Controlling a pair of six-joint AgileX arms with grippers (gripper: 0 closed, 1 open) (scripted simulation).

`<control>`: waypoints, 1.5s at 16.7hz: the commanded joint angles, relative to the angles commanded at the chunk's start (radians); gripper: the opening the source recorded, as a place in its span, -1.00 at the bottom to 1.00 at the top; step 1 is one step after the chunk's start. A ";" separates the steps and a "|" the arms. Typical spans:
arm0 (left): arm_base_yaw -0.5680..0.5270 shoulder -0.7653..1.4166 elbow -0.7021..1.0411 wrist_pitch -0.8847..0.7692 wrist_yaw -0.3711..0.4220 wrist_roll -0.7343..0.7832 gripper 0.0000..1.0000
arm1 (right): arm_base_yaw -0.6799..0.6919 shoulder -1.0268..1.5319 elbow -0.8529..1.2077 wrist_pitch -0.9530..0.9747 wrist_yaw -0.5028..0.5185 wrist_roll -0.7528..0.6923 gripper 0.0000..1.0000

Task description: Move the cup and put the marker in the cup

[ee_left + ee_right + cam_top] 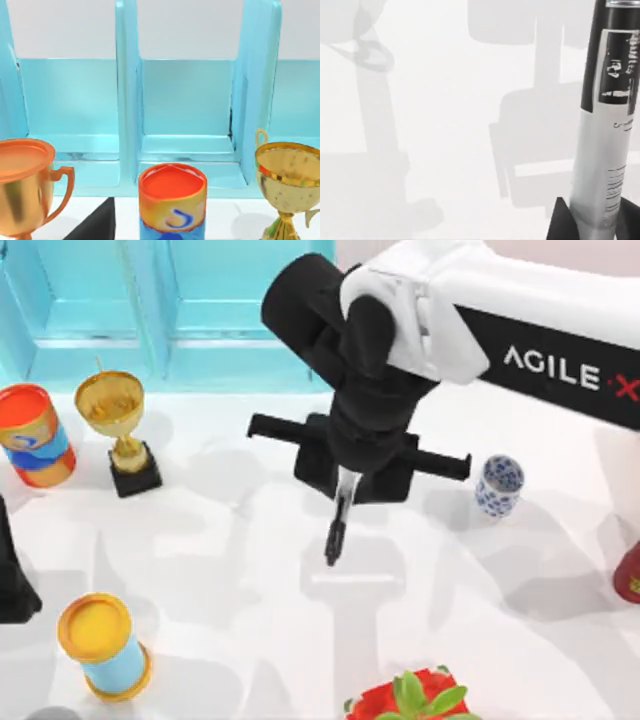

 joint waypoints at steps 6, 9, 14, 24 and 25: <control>0.000 0.000 0.000 0.000 0.000 0.000 1.00 | 0.024 -0.108 -0.318 0.461 0.271 -0.245 -1.00; 0.000 0.000 0.000 0.000 0.000 0.000 1.00 | 0.038 -0.177 -0.535 0.795 0.430 -0.403 -1.00; 0.000 0.000 0.000 0.000 0.000 0.000 1.00 | 0.062 -0.317 -0.898 1.355 0.673 -0.671 -1.00; 0.000 0.000 0.000 0.000 0.000 0.000 1.00 | 0.088 -0.630 -1.290 2.010 0.933 -0.972 -1.00; 0.000 0.000 0.000 0.000 0.000 0.000 1.00 | 0.089 -0.648 -1.301 2.040 0.941 -0.980 -1.00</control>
